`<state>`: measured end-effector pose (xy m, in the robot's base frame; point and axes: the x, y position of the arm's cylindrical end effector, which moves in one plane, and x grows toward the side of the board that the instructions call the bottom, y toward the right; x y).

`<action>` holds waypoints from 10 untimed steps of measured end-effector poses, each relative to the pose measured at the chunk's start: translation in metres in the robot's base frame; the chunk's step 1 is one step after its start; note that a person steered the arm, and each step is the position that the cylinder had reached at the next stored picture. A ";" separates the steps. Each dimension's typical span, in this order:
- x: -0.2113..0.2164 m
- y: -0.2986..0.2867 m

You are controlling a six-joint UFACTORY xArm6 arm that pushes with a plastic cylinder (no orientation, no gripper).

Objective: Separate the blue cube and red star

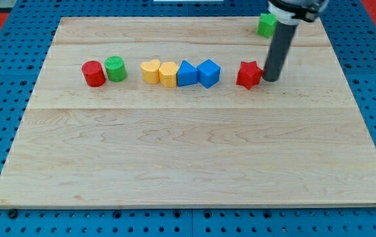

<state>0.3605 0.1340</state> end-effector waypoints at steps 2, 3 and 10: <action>0.009 -0.006; 0.016 -0.026; -0.076 -0.132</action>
<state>0.2848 0.0016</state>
